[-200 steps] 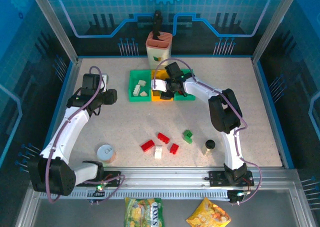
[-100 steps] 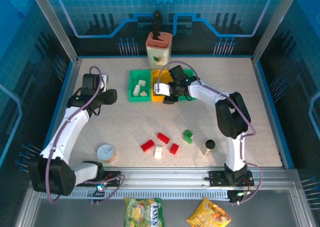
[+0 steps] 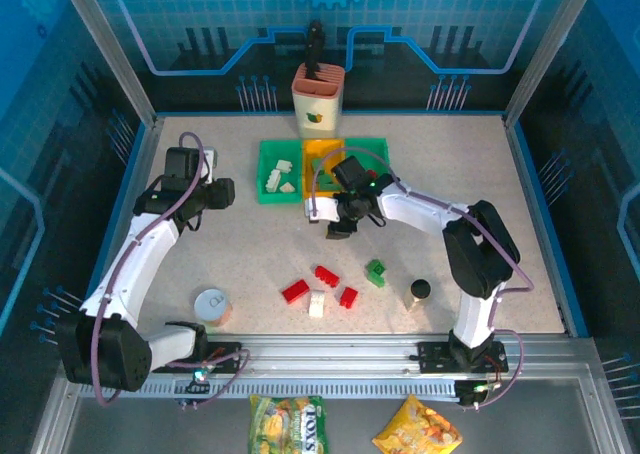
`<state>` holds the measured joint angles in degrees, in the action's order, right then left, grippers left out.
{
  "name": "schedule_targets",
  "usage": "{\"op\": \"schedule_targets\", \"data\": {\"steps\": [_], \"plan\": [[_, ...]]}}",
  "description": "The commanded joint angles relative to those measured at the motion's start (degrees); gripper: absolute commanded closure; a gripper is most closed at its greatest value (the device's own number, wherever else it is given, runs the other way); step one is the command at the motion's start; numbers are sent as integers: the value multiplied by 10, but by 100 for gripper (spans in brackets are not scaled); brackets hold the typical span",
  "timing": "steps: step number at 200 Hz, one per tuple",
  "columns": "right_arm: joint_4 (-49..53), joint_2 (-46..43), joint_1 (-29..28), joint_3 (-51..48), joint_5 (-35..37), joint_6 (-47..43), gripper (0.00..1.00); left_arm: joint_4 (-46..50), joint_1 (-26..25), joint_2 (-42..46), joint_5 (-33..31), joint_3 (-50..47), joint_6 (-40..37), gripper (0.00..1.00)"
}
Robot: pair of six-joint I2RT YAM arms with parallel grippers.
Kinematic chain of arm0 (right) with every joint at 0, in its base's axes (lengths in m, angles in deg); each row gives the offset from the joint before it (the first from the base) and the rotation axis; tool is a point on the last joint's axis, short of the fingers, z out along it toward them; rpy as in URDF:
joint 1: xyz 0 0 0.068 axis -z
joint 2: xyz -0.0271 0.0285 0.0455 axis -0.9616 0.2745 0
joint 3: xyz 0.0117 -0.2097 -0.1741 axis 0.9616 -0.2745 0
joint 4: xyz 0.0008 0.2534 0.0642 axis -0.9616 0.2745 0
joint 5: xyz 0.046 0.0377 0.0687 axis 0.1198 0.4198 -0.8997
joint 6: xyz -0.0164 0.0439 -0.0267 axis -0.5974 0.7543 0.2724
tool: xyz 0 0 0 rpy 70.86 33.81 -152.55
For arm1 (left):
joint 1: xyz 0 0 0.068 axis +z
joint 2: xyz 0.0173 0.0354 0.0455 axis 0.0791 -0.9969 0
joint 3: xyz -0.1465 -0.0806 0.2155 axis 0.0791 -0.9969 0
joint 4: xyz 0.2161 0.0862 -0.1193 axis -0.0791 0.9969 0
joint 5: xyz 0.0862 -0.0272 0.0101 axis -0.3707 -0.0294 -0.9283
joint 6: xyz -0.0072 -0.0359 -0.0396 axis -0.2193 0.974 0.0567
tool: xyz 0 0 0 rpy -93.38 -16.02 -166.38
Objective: Sort the legos into containers by color
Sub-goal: Pick up the lego from the bottom-center of the table.
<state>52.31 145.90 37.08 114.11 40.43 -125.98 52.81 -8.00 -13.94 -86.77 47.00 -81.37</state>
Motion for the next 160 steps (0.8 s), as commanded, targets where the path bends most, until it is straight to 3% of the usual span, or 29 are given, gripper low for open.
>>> {"op": "schedule_targets", "data": {"steps": [1, 57, 101, 136, 160], "plan": [[30, -37, -15, -27, -2, 20, 49, -3, 6, -3, 14, -1, 13, 45], [46, -90, -59, -85, 4, 80, 49, -3, 7, -6, 16, -2, 13, 45], [38, -99, -104, -103, 35, 296, 49, -2, 7, -10, 17, 0, 12, 45], [32, -103, -163, -130, 110, 481, 45, -2, 7, -13, 17, 1, 11, 45], [41, -107, -209, -141, 162, 545, 39, -2, 7, -13, 15, 0, 10, 45]]}}
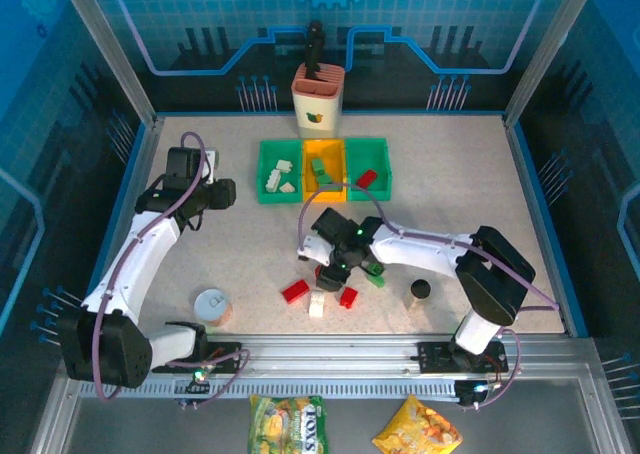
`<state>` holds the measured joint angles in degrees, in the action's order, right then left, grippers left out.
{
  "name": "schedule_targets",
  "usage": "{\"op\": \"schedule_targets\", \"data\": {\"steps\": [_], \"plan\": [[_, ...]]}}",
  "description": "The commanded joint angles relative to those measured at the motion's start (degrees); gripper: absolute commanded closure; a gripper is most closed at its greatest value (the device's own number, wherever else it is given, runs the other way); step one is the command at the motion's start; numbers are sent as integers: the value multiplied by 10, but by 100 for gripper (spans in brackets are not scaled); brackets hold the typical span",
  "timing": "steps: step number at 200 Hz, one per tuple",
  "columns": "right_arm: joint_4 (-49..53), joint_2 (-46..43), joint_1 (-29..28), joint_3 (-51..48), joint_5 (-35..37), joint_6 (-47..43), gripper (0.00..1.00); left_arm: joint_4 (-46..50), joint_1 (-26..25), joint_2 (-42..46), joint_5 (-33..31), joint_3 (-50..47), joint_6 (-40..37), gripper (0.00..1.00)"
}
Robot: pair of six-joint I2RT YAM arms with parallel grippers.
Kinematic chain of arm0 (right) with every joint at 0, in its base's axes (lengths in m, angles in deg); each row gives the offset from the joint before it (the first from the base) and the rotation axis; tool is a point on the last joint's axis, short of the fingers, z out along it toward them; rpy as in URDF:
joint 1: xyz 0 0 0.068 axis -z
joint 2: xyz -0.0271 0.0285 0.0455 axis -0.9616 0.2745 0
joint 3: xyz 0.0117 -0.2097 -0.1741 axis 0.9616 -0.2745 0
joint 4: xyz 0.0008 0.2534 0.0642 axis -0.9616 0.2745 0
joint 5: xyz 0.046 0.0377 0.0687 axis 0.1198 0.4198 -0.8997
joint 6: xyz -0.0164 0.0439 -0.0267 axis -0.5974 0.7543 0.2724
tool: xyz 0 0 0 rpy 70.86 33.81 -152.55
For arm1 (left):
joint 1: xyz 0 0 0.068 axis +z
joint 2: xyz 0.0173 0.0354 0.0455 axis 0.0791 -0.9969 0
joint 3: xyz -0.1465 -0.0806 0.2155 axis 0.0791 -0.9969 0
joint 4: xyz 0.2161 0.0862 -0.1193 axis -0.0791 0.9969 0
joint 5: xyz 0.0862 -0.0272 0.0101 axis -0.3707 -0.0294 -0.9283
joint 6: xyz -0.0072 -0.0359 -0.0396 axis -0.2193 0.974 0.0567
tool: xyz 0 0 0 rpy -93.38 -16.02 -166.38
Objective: Sort the legos into containers by color
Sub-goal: Pick up the lego from the bottom-center of the table.
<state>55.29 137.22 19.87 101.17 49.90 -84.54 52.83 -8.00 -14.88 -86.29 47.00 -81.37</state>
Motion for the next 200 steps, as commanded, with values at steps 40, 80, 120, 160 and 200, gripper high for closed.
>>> {"op": "schedule_targets", "data": {"steps": [40, 80, 120, 160, 200], "plan": [[25, -10, -60, -25, 112, 174, 38, -3, 7, -8, 13, 1, 12, 45], [15, 8, -64, -26, 113, 172, 44, -3, 7, -11, 14, 1, 13, 45], [2, 14, -64, -32, 108, 179, 53, -3, 7, -14, 14, 0, 12, 45], [9, 12, -64, -35, 120, 187, 54, -3, 7, -16, 13, 1, 13, 45], [30, 25, -63, -17, 148, 214, 46, -3, 7, -17, 14, 1, 12, 45]]}}
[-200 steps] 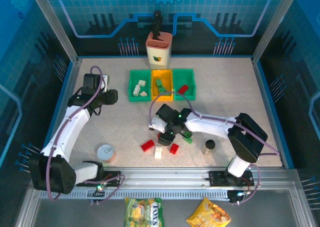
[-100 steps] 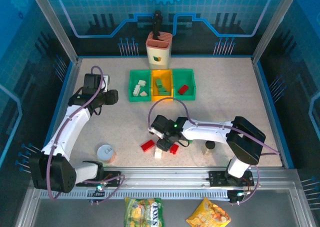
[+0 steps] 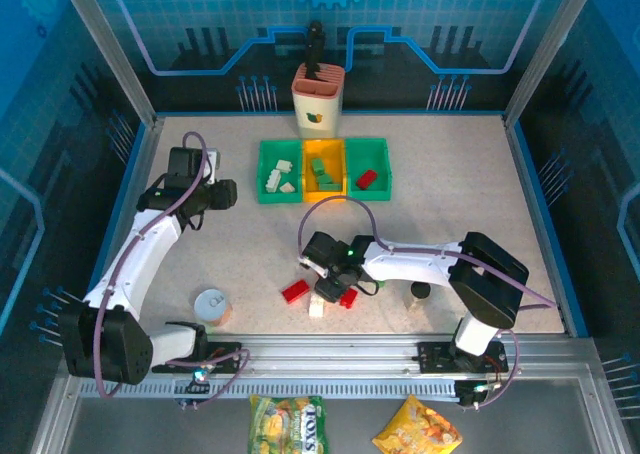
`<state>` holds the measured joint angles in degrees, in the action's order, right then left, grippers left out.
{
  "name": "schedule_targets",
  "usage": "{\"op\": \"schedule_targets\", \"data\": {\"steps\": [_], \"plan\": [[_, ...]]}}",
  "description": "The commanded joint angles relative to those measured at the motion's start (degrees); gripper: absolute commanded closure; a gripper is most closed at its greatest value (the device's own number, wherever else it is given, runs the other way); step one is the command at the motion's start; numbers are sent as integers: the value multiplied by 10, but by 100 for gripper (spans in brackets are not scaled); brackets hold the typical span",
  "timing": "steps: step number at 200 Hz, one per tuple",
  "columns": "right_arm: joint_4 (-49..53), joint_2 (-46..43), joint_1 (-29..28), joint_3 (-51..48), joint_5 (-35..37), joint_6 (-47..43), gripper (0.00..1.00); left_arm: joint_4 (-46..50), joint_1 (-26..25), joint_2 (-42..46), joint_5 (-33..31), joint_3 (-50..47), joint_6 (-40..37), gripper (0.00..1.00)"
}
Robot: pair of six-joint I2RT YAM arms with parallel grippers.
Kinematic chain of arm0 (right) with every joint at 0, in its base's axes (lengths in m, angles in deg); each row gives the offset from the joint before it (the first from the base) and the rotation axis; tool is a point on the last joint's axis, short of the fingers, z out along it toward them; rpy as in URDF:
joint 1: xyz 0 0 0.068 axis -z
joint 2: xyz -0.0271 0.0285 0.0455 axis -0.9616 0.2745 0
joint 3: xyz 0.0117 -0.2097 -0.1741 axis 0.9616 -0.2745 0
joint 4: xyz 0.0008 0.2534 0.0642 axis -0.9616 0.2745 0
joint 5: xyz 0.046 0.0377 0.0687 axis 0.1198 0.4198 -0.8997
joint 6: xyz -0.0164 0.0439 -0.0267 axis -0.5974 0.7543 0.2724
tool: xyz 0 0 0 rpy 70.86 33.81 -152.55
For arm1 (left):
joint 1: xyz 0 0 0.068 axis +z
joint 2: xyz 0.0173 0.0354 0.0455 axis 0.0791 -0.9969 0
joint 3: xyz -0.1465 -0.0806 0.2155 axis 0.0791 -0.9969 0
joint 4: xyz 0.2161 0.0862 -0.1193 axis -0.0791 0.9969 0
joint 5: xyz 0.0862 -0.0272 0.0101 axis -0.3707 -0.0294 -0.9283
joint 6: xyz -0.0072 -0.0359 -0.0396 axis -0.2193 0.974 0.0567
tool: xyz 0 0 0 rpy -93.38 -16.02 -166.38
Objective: Sort the legos into containers by color
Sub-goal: Pick up the lego from the bottom-center of the table.
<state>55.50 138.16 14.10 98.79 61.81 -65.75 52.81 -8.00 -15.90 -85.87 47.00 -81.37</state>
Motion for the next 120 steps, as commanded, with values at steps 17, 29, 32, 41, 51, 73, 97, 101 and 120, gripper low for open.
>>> {"op": "schedule_targets", "data": {"steps": [17, 29, 32, 41, 51, 73, 97, 101, 120], "plan": [[30, 15, -5, 17, 30, 44, 45, -3, 7, -7, 10, 0, 12, 45], [27, 12, -5, 20, 29, 64, 44, -3, 7, -7, 9, 0, 12, 45], [26, 12, -5, 22, 30, 69, 44, -3, 7, -7, 9, 1, 12, 45], [32, 14, -5, 29, 32, 89, 43, -2, 7, -7, 8, 1, 12, 45], [44, 21, -3, 43, 33, 110, 41, -2, 7, -6, 8, 1, 12, 45], [76, 41, -4, 74, 38, 145, 41, -2, 7, -6, 8, 1, 12, 45], [140, 75, -2, 120, 68, 214, 40, -2, 7, -6, 10, 1, 13, 45], [157, 84, -1, 131, 71, 226, 40, -2, 7, -6, 10, 1, 13, 45], [208, 118, -1, 169, 74, 261, 40, -2, 7, -6, 10, 1, 12, 45]]}}
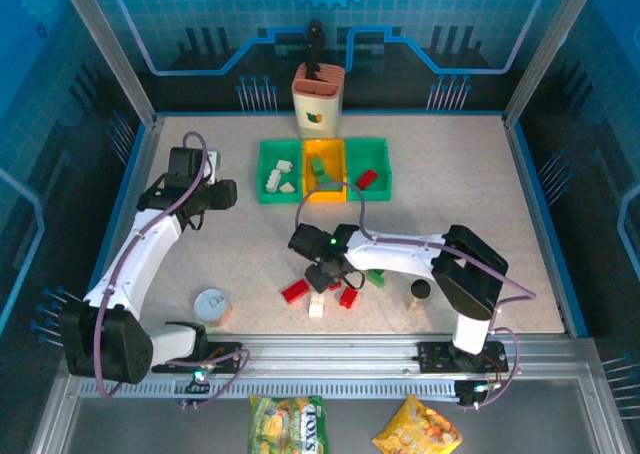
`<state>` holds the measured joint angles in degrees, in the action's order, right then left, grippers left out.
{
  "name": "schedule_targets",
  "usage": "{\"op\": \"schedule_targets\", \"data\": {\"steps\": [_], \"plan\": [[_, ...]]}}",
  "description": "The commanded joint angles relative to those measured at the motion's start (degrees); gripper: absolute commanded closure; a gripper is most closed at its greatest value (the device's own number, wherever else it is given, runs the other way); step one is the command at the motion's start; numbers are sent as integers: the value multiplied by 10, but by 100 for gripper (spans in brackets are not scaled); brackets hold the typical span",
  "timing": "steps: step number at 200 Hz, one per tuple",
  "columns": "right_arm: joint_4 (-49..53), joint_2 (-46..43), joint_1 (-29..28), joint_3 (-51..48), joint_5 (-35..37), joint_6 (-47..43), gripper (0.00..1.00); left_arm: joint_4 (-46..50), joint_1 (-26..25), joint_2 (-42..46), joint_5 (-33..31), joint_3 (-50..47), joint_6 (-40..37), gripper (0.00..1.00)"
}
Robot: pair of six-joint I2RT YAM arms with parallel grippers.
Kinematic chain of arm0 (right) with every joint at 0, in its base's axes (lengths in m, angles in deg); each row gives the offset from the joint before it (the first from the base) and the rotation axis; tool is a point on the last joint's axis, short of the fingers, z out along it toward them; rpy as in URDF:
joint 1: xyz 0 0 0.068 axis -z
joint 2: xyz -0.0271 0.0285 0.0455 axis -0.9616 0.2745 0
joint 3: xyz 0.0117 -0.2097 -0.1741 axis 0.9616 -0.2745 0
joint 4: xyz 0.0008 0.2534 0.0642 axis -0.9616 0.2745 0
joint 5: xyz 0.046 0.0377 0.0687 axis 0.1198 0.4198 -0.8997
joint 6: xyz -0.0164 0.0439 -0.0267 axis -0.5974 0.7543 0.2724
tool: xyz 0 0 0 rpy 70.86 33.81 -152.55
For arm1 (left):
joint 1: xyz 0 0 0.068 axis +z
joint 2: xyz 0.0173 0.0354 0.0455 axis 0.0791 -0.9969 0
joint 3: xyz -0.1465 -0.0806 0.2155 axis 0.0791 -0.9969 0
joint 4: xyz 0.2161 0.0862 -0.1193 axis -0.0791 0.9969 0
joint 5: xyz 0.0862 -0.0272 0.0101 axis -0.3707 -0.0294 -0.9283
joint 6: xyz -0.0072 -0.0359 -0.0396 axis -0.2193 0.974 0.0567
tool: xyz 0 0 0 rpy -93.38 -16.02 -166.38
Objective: Sort the legos into containers by color
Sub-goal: Pick up the lego from the bottom-center of the table.
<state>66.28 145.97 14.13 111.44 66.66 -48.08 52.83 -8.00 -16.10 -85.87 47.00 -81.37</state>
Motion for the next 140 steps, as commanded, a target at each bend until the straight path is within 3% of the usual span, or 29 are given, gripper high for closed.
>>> {"op": "schedule_targets", "data": {"steps": [1, 23, 85, 140], "plan": [[101, 41, -1, 44, 25, 86, 40, -2, 7, -4, 10, 1, 12, 45], [92, 45, -1, 42, 4, 108, 41, -3, 7, -3, 10, 1, 13, 45], [78, 33, 1, 37, -10, 124, 60, -2, 7, -3, 12, 1, 13, 45], [74, 27, 8, 33, -11, 118, 66, -3, 7, 0, 12, 1, 12, 45]]}}
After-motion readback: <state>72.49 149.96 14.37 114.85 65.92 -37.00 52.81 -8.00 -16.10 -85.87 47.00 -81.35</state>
